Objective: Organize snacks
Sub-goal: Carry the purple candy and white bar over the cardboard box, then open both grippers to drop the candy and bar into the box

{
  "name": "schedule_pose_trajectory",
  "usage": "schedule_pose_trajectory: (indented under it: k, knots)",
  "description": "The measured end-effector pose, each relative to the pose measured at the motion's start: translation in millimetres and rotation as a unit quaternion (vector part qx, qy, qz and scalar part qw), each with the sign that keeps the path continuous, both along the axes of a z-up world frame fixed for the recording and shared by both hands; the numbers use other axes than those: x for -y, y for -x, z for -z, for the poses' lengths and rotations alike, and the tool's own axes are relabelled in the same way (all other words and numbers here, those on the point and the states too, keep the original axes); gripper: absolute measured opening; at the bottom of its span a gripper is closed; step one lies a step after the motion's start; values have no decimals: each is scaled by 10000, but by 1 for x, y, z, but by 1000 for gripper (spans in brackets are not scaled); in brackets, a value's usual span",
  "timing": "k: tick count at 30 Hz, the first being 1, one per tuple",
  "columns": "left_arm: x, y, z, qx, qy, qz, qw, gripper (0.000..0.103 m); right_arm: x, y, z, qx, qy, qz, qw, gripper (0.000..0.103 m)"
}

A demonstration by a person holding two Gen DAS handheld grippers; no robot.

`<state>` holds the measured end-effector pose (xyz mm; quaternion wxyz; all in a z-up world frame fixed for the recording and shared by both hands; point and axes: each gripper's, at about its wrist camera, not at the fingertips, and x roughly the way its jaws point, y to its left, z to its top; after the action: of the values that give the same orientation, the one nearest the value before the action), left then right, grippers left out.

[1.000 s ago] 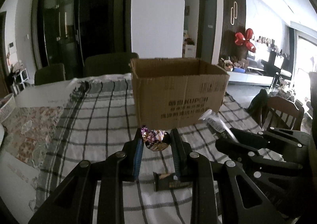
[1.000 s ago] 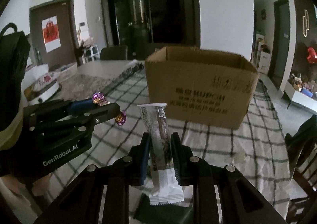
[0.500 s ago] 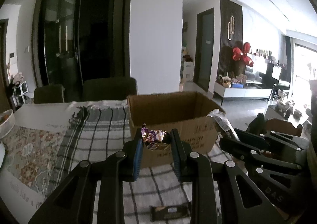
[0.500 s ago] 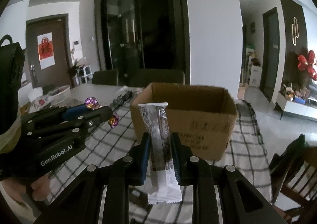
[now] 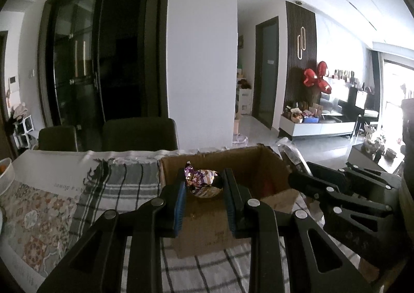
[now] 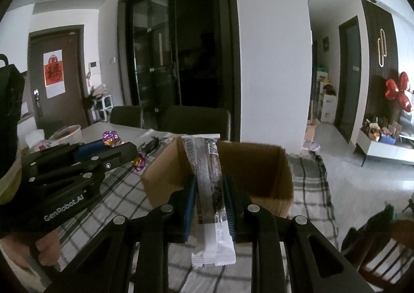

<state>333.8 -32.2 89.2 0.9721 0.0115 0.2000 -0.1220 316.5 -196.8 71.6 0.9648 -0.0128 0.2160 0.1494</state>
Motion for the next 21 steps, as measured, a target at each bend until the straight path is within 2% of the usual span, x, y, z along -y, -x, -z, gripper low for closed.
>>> schedule_pose_trajectory:
  k: [10,17,21]
  knots:
    - [8,-52,-3,-201,98,-3,9998,27,6,-55,-14,-41,121,31,9999,23]
    - [18,-83,7,-402,38,14,9992,28,11,-89,-5,-311,124,46,9994,23]
    - [20,-95,15,-479,-4,-56,9988,38,15,-104,5,-468,76,117,9988,24]
